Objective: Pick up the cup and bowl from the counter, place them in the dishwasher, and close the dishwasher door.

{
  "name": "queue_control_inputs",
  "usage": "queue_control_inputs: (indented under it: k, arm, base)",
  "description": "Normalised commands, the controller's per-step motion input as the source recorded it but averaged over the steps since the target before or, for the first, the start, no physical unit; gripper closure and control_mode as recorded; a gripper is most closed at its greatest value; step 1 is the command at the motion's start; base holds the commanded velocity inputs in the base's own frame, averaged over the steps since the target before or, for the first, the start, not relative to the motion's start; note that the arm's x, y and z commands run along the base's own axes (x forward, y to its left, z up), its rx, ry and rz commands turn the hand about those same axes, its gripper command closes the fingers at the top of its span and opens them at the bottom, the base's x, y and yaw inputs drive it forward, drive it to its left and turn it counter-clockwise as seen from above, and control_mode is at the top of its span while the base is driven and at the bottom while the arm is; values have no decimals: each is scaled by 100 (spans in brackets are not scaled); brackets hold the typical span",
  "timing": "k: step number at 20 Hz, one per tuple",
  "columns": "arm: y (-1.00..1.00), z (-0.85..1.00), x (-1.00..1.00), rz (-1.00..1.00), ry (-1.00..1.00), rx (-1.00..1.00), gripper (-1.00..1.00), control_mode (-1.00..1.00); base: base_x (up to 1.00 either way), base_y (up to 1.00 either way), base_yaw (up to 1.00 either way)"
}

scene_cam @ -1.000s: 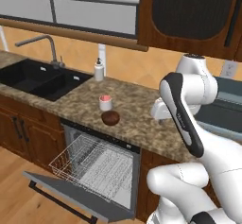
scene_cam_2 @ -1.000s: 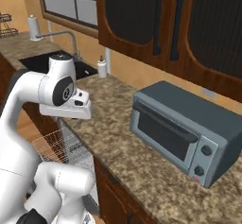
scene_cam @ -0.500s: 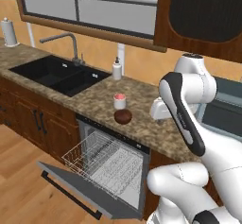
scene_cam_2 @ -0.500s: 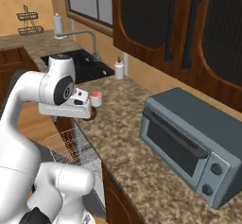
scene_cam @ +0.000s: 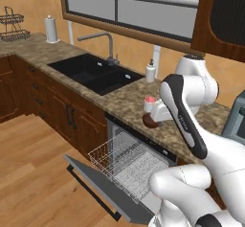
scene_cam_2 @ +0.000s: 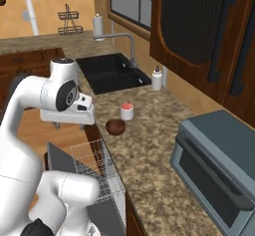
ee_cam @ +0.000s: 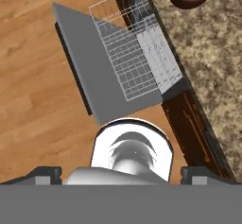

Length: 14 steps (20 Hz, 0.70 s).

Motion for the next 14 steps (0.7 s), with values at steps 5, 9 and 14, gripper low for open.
queue_control_inputs:
  k: [5, 9, 14]
  arm:
    - [-7, -8, 75, 12, 0, 0, -100, -100]
    - [0, -40, 70, 5, -4, -12, -100, -100]
    - [-1, -56, 60, 6, -13, -11, -100, -100]
  base:
    - [0, 0, 0]
    - [0, 0, 0]
    - [0, 0, 0]
